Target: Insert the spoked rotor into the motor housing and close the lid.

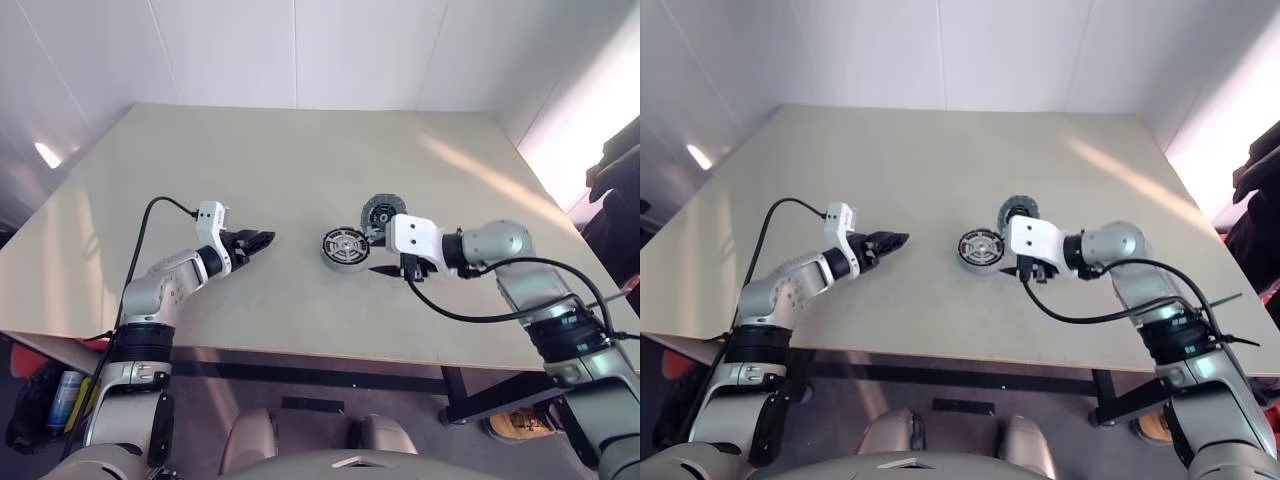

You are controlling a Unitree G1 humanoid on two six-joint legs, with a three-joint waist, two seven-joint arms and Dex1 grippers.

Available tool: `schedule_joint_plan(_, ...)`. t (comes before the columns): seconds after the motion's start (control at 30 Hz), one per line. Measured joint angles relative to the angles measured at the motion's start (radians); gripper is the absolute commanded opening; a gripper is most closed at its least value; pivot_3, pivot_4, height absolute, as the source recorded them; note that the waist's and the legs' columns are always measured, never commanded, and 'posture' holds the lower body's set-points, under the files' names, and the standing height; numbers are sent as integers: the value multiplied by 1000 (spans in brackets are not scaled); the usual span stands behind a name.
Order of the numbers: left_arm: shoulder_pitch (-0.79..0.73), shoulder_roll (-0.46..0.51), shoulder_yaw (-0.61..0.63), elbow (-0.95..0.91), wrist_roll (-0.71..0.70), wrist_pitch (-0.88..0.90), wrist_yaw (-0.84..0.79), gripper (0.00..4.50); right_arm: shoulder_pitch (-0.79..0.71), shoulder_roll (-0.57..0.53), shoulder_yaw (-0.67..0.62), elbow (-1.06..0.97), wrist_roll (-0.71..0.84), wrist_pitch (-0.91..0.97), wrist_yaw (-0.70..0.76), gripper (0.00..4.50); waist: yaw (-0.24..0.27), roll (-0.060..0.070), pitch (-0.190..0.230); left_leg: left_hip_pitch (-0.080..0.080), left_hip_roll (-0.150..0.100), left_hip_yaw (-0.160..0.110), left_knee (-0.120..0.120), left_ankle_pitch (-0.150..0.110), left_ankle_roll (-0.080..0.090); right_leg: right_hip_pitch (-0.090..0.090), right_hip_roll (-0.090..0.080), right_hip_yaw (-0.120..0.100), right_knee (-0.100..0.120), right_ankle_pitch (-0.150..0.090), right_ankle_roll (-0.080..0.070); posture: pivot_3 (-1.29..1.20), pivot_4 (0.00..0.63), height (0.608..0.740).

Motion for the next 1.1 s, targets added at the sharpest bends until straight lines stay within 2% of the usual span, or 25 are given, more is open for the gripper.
schedule_joint_plan(0.2, -11, -4, -3, 7, 1, -2, -1, 2879, -157, 54, 90, 166, -45, -145, 73, 2230, 0, 0, 0, -1, 0, 0, 1, 0, 0, 0, 0, 0, 0, 0, 0, 0, 0, 740)
schedule_joint_plan(0.47, -3, -5, 3, 4, 1, -2, 13, 2879, -250, 89, 189, 444, -127, -353, 157, 2230, 1, 0, 0, -4, 0, 0, 2, 0, 2, -3, 0, 0, 1, 0, 0, 0, 0, 740)
schedule_joint_plan(0.77, 9, -6, 9, -5, -1, -2, 32, 2879, -347, 117, 214, 618, -189, -516, 189, 2230, -2, 0, 0, -5, 0, 0, 4, 1, 4, -4, 0, -1, 4, 0, -1, 0, 0, 740)
schedule_joint_plan(1.1, 24, -11, 10, -15, -2, -3, 43, 2879, -417, 168, 224, 774, -240, -597, 180, 2230, -2, -1, 0, -5, 1, 0, 7, 1, 4, -4, 0, 0, 7, 0, -1, 0, 0, 740)
